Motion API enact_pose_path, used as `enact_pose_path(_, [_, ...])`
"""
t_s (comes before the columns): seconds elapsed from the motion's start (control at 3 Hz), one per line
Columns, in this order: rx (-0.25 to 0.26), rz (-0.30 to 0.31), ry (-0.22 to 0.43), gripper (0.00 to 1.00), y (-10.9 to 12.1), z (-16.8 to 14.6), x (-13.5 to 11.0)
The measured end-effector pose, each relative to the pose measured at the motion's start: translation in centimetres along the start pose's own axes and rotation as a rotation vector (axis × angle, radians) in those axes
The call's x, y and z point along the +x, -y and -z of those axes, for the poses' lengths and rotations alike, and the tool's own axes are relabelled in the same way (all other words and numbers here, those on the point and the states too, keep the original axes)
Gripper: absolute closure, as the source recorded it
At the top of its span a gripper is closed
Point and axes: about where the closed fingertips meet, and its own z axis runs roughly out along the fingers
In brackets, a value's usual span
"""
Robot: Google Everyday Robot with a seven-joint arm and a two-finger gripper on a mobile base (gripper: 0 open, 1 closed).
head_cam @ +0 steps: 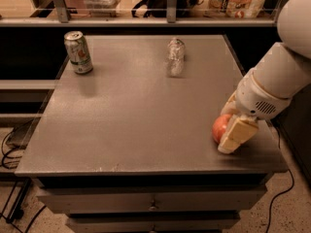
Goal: Move apple near 7up can
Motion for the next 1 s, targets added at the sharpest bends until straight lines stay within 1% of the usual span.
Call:
enact_pose_path(0.33, [0.001, -0.011, -0.007, 0.62, -0.1, 0.1, 0.1])
enact_pose_path(0.67, [0.029, 0.013, 0.002, 0.84, 0.2, 1.6, -0.8])
enact_pose_path(1.0, [0.092, 0.071, 0.036, 1.0, 1.4, 4.9, -3.1])
